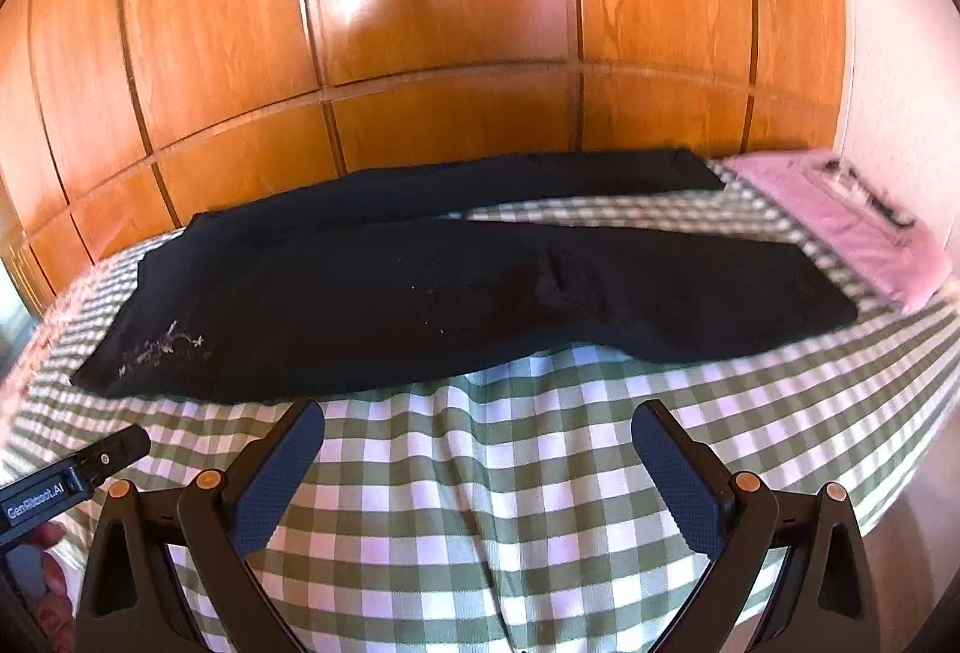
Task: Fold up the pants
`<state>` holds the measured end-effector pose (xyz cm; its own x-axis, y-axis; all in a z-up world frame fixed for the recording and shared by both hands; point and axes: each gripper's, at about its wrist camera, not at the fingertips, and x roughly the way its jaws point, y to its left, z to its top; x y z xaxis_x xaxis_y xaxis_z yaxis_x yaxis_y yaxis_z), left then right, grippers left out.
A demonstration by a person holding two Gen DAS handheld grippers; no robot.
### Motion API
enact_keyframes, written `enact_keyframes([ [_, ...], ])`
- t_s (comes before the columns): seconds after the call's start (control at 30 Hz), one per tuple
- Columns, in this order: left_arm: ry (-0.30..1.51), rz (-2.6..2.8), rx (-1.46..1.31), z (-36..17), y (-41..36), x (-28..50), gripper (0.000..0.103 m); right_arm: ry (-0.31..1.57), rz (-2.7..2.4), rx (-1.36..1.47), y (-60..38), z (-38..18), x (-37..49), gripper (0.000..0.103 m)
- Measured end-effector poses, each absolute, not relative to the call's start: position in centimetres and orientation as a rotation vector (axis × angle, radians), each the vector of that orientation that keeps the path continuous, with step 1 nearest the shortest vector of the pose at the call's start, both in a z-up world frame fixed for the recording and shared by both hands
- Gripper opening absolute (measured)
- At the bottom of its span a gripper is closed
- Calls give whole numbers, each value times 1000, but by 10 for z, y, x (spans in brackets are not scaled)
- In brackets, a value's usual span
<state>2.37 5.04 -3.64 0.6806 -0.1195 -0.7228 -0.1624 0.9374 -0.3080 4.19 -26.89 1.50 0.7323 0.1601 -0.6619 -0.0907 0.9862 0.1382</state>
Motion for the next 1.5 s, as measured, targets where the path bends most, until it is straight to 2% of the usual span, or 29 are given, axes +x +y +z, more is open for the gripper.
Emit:
enact_keyframes([
  [0.23,745,30,-587,-50,98,35,66,870,122,276,-319,-15,66,103],
  [0.47,762,130,-717,-62,150,36,66,819,166,652,-389,-32,76,102],
  [0.53,758,151,-732,-64,159,37,67,802,171,782,-409,-41,83,96],
  [0.7,757,180,-766,-76,173,41,67,787,149,1019,-442,-65,98,59],
  [0.8,738,180,-763,-78,173,38,67,769,134,1020,-449,-69,110,47],
  [0.9,736,179,-755,-79,171,36,68,761,128,1023,-447,-70,119,45],
  [1.0,716,150,-774,-82,172,38,78,754,123,984,-447,-68,133,44],
  [1.03,722,147,-764,-84,170,38,82,753,116,962,-444,-68,138,41],
  [1.13,726,119,-696,-81,162,46,92,765,89,933,-450,-76,143,18],
  [1.17,725,111,-680,-81,160,46,92,766,85,929,-451,-79,143,9],
  [1.37,664,132,-761,-80,171,45,90,723,85,803,-445,-78,140,7],
  [1.5,627,164,-857,-83,187,48,82,714,91,807,-447,-80,140,7],
])
